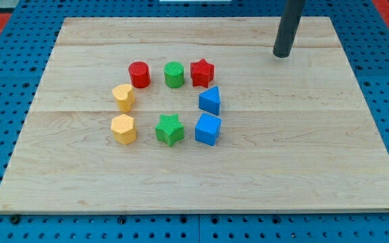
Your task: Slide the red star along with green circle slightly up
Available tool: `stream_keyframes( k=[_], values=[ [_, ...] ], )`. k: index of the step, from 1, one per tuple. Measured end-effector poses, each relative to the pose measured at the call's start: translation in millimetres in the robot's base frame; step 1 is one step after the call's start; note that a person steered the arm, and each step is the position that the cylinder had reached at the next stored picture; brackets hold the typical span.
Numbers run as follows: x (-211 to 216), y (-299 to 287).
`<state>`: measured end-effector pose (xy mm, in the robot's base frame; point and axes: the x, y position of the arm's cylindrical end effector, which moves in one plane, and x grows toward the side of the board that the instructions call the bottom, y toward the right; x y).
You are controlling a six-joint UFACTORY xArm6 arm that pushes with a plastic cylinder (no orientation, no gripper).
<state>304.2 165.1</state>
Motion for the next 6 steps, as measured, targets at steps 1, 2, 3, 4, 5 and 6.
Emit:
stream_keyframes(
  k=[1,2,3,4,5,6],
  values=[
    [0,1],
    [-10,1],
    [-18,4],
    [59,28],
    [159,19],
    [200,-50]
  ],
)
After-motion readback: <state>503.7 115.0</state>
